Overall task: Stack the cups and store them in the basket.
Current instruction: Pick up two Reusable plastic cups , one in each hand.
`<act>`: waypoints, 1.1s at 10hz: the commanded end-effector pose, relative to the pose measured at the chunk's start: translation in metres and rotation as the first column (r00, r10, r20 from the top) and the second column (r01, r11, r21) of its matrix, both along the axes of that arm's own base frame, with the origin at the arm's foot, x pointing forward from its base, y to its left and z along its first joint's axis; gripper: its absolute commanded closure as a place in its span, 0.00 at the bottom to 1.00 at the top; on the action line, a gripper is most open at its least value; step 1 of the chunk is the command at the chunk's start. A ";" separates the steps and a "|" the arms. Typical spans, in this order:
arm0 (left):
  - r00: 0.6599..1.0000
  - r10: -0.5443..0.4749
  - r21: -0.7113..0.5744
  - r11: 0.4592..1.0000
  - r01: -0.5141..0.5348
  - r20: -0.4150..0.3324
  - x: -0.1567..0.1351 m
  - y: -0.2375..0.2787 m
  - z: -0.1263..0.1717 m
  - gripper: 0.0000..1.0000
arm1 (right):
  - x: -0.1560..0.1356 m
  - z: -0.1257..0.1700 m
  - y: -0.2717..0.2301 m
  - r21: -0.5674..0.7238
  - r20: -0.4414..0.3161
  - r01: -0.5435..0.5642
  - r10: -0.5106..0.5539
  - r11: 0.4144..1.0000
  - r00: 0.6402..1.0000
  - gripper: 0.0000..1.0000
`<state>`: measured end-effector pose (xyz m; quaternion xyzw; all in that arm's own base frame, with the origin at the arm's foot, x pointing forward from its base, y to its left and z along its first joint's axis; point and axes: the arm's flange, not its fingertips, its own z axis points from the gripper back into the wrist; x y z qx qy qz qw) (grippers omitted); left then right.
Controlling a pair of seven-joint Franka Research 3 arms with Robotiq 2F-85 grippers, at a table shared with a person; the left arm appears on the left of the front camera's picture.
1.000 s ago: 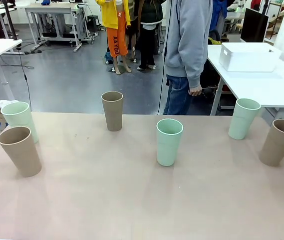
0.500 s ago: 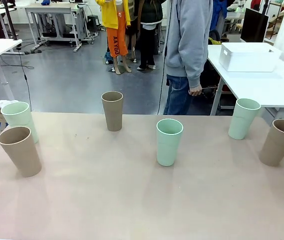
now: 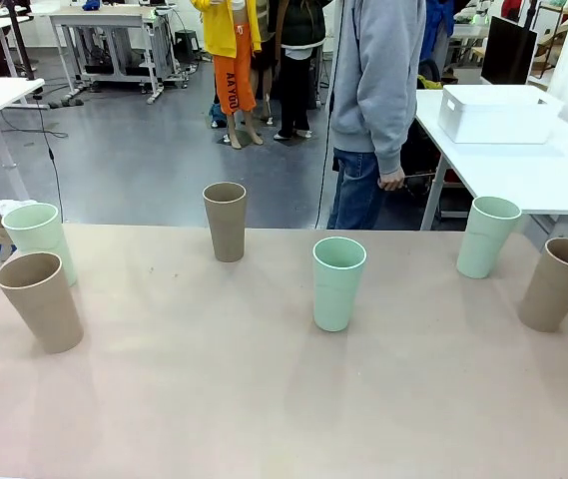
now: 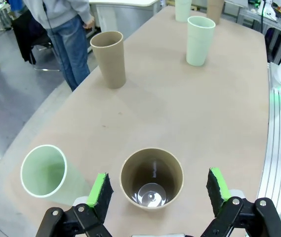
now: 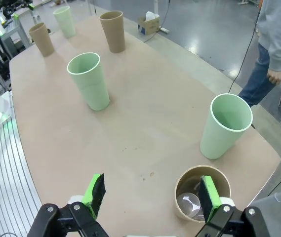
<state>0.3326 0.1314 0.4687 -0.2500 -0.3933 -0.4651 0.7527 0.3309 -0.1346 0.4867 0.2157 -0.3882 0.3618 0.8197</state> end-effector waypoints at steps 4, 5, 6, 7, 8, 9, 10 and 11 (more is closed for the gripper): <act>1.000 -0.009 -0.011 1.000 0.009 0.016 0.000 0.001 0.001 0.00 | 0.002 0.001 -0.003 0.012 0.032 -0.017 0.017 1.000 0.999 0.00; 1.000 -0.009 -0.011 1.000 0.009 0.016 0.000 0.001 0.001 0.00 | 0.002 0.001 -0.003 0.012 0.032 -0.017 0.017 1.000 0.999 0.00; 1.000 -0.009 -0.011 1.000 0.009 0.016 0.000 0.001 0.001 0.00 | 0.002 0.001 -0.003 0.012 0.032 -0.017 0.017 1.000 0.999 0.00; 1.000 -0.009 -0.011 1.000 0.009 0.016 0.000 0.001 0.001 0.00 | 0.002 0.001 -0.003 0.012 0.032 -0.017 0.017 1.000 0.999 0.00; 1.000 -0.009 -0.011 1.000 0.009 0.016 0.000 0.001 0.001 0.00 | 0.002 0.001 -0.003 0.012 0.032 -0.017 0.017 1.000 0.999 0.00; 1.000 -0.009 -0.011 1.000 0.009 0.016 0.000 0.001 0.001 0.00 | 0.002 0.001 -0.003 0.012 0.032 -0.017 0.017 1.000 0.999 0.00; 1.000 -0.009 -0.011 1.000 0.009 0.016 0.000 0.001 0.001 0.00 | 0.002 0.001 -0.003 0.012 0.032 -0.017 0.017 1.000 0.999 0.00; 1.000 -0.009 -0.011 1.000 0.009 0.016 0.000 0.001 0.001 0.00 | 0.002 0.001 -0.003 0.012 0.032 -0.017 0.017 1.000 0.999 0.00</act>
